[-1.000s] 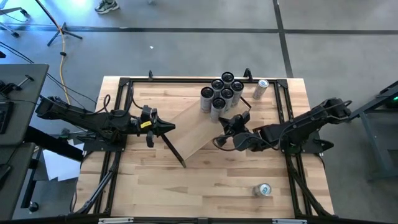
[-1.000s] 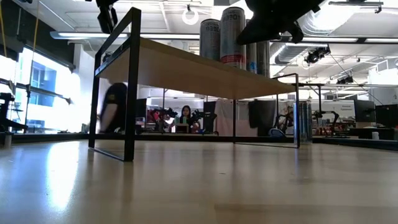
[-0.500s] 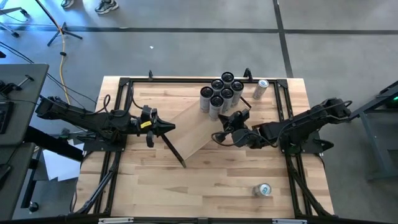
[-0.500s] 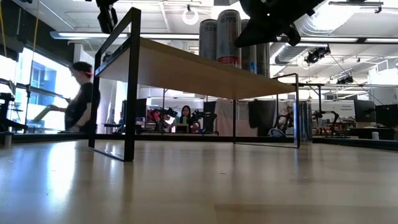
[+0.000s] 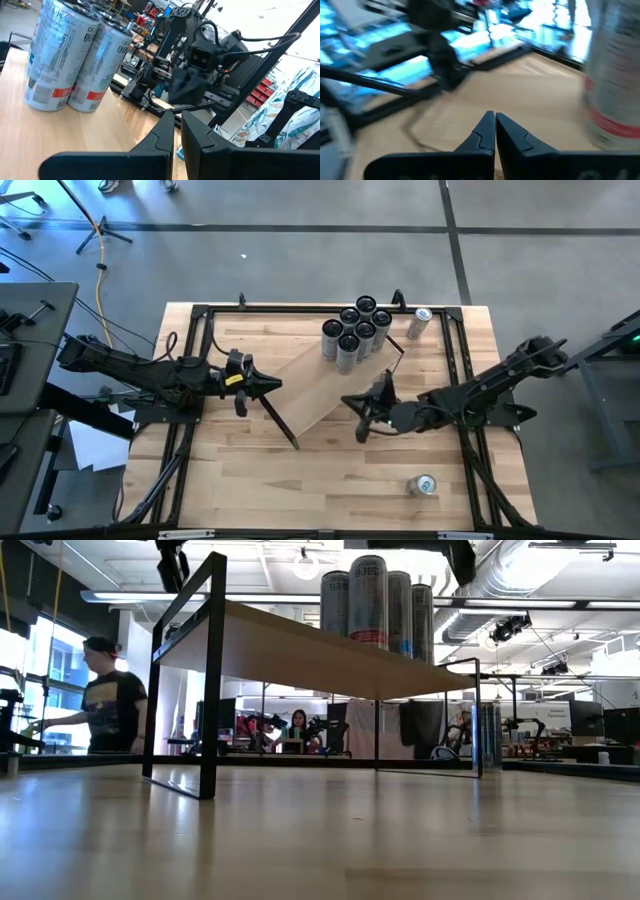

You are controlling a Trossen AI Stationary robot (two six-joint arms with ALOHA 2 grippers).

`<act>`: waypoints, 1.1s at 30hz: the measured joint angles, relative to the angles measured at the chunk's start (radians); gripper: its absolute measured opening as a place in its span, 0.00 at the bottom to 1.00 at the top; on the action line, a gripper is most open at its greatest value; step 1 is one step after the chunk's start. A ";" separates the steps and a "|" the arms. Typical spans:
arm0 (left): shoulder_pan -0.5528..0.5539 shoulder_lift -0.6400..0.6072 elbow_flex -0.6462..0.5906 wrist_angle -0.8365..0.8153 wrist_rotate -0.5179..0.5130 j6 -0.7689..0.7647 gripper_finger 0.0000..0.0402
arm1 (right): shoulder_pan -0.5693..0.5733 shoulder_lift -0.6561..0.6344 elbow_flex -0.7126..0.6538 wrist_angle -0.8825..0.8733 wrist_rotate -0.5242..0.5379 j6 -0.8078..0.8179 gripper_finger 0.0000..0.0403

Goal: Place canned beverage on shelf
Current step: Put the top blue soda can on the shelf

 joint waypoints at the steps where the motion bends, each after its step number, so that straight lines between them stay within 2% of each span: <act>1: 0.000 0.000 0.000 0.005 0.002 0.000 0.02 | 0.006 -0.003 0.000 0.027 -0.016 -0.019 0.00; 10: 0.000 -0.056 0.020 0.097 0.011 0.185 0.02 | 0.012 -0.012 0.000 0.319 -0.086 -0.227 0.00; 13: -0.006 -0.086 0.048 0.090 0.023 0.271 0.02 | -0.019 -0.014 0.000 0.411 -0.223 -0.275 0.00; 15: -0.013 -0.104 0.057 0.082 0.024 0.314 0.02 | -0.056 -0.025 0.000 0.437 -0.378 -0.263 0.00; 18: -0.023 -0.128 0.062 0.071 0.026 0.340 0.02 | -0.113 -0.063 0.000 0.400 -0.541 -0.237 0.00; 20: -0.033 -0.140 0.063 0.047 0.013 0.339 0.02 | -0.143 -0.103 0.000 0.344 -0.586 -0.239 0.00; 26: -0.087 -0.138 0.063 0.007 -0.043 0.340 0.02 | -0.179 -0.245 0.000 0.139 -0.596 -0.265 0.00; 33: -0.114 -0.123 0.063 0.006 -0.115 0.367 0.02 | -0.171 -0.312 0.000 0.071 -0.598 -0.303 0.00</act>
